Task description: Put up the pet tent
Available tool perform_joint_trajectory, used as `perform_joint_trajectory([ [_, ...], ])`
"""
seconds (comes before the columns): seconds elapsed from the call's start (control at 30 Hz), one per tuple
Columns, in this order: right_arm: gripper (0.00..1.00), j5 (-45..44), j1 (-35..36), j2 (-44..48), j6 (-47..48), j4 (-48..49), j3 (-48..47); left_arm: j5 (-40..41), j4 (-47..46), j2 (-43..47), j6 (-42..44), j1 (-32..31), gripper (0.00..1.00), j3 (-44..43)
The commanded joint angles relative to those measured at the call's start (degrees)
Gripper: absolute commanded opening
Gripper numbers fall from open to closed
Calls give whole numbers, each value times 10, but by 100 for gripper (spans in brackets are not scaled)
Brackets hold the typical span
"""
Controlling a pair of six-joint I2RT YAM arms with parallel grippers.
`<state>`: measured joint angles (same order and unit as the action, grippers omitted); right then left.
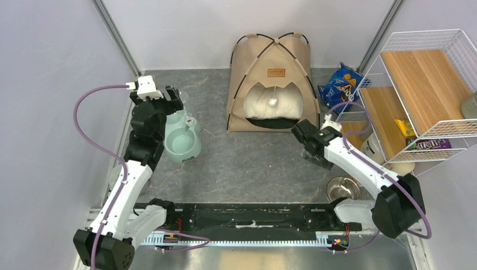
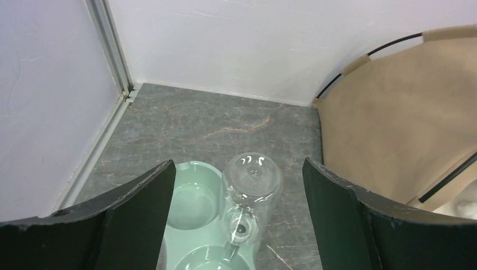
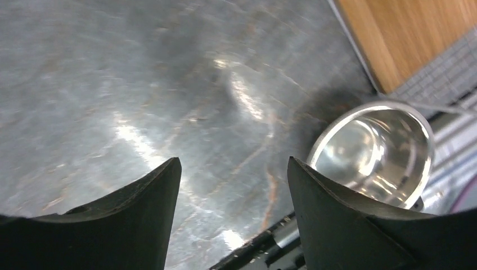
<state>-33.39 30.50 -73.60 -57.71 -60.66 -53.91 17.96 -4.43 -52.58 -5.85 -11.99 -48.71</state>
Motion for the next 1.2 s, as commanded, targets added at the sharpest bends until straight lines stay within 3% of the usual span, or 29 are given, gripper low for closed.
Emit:
perform_joint_trajectory([
  [0.0,76,-12,-30,53,-92,-73,51,-24,57,11,-55,0,89,-56],
  [0.17,76,3,-50,88,-118,-82,116,-58,82,22,-93,0,88,-70],
  [0.37,75,7,-60,65,-125,-66,121,-69,93,50,-114,0,87,-52],
  [0.57,71,48,-117,49,-101,3,156,-62,94,67,-119,0,87,-45],
  [0.67,61,70,-140,33,-84,40,167,-62,96,71,-119,0,87,-46],
  [0.97,2,72,-141,19,-55,57,138,-60,104,74,-108,0,87,-55],
  [1.1,0,104,-141,23,-40,50,96,-100,106,73,-93,0,87,-64],
  [1.17,0,129,-141,25,-34,47,69,-158,109,70,-79,0,86,-69],
])
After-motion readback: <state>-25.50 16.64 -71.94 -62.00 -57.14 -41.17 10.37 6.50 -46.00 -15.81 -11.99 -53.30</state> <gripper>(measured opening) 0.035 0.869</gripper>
